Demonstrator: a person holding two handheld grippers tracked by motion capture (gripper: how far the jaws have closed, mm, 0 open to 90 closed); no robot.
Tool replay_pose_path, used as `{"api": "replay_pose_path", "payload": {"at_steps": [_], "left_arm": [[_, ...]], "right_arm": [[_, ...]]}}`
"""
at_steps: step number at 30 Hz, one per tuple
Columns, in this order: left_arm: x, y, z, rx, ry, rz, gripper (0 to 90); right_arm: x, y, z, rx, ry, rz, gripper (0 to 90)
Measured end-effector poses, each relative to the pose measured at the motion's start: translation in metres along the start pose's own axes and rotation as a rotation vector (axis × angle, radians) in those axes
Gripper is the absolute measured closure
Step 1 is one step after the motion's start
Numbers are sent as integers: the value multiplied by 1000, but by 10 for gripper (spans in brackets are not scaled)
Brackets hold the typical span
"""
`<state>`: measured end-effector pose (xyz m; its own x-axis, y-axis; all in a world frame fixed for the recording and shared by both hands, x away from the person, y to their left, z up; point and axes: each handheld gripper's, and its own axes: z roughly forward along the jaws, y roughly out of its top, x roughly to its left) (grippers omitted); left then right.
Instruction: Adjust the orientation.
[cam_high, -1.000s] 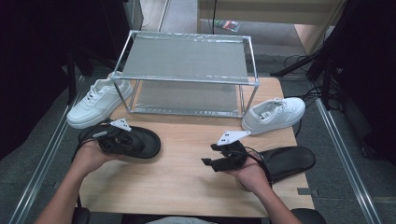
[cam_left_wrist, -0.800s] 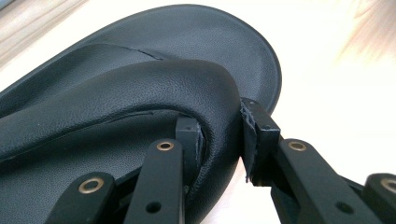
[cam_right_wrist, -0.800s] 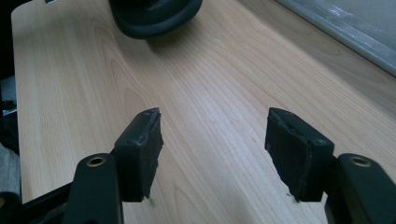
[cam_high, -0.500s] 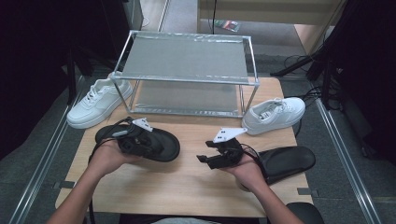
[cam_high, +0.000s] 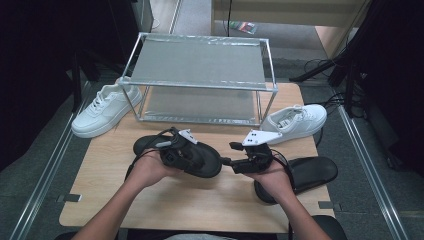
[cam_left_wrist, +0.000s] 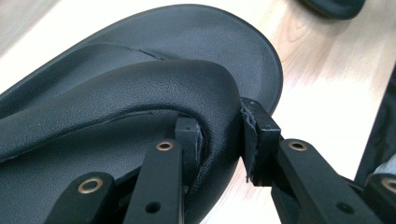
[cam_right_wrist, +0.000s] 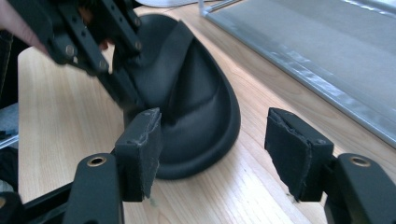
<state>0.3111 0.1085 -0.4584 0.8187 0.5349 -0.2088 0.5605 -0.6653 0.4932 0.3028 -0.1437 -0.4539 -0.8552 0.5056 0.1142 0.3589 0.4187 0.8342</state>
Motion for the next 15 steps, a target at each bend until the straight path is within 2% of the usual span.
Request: {"api": "replay_pose_path", "payload": {"at_steps": [4,11,15], "left_arm": [[-7,7,11,8,-13,24,715],[-11,17,26,-5,-39,32,712],[-8,20,42,-5,-71,8,707]], "right_arm": [[-1,-3,-6,-4,-22,8,380],[0,-11,-13,14,-48,20,380],[1,-17,-16,26,-63,30,380]]}}
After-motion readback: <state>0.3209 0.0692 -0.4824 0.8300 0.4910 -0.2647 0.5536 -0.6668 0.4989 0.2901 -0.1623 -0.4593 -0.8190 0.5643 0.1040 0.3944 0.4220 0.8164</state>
